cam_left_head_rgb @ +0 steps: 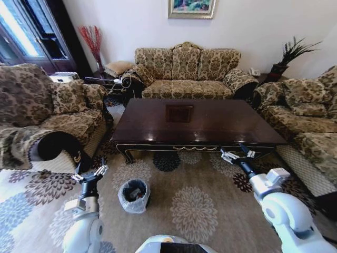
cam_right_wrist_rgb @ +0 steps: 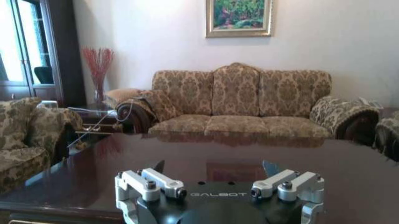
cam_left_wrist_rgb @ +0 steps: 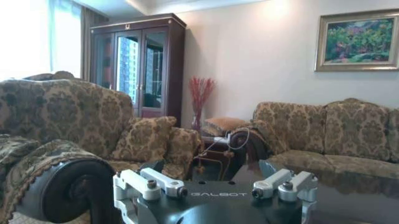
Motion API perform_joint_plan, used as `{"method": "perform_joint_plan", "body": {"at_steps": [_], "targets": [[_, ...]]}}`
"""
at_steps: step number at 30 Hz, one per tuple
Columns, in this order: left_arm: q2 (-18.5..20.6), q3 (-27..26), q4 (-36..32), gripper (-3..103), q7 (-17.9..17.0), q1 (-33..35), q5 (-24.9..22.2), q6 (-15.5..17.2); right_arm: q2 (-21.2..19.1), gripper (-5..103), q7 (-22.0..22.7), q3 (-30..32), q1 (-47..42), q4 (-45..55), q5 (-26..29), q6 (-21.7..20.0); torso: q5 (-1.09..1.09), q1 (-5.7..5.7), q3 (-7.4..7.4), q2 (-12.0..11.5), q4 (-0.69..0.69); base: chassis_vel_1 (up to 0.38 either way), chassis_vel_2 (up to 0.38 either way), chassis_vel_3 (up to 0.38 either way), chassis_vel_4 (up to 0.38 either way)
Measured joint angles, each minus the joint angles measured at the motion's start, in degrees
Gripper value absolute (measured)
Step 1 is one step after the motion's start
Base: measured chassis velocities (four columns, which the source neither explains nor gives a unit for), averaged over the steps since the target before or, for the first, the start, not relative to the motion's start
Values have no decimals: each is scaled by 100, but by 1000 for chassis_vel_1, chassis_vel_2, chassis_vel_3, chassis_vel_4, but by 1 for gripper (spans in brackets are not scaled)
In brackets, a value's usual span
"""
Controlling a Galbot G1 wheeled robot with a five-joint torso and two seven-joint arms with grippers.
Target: Move to the front of the table and place the trash on the table into the trash bin.
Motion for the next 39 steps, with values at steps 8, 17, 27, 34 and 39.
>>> {"method": "perform_joint_plan", "body": {"at_steps": [8,17,27,34,39], "targets": [[2,16,-114,100,-29,54,-2,-29,-10,100,7,8,-17,83,-78,-212,2,4,1,-3,0,-37,-9,39,13],[2,87,-132,100,-20,68,142,-47,48,100,-20,25,-110,74,-163,-264,0,2,1,-2,0,-117,-156,139,162],[0,5,-239,100,1,131,141,-129,88,100,9,-437,21,17,-432,-152,2,2,1,-2,1,-267,-289,277,280],[-1,2,-331,100,1,202,116,-184,1,100,211,-615,130,45,-461,-88,5,2,1,-2,0,-339,-326,326,322],[-2,28,-400,100,145,238,-28,-132,27,100,345,-547,104,51,-479,-48,7,2,1,-1,0,-154,-187,175,164]]}}
